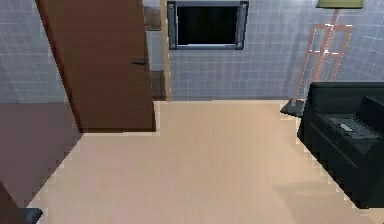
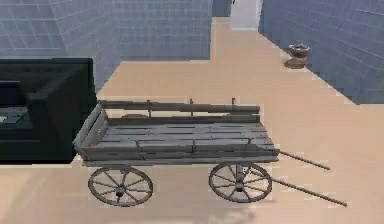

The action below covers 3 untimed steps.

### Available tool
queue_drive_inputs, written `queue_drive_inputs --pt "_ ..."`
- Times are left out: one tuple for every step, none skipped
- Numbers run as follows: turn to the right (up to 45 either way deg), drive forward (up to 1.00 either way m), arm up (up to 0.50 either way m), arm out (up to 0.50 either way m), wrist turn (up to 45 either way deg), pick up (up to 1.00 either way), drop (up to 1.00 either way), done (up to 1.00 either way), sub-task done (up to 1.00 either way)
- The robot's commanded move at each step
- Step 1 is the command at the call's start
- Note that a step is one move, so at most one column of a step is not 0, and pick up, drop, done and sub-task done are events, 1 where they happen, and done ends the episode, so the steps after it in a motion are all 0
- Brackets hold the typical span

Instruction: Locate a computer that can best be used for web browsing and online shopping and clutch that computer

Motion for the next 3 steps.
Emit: queue_drive_inputs --pt "45.0 0.00 0.00 0.00 0.0 0.00 0.00 0.00 0.00" --pt "0.0 0.10 0.00 0.00 0.0 0.00 0.00 0.00 0.00" --pt "-33.0 0.00 0.00 0.00 0.0 0.00 0.00 0.00 0.00"
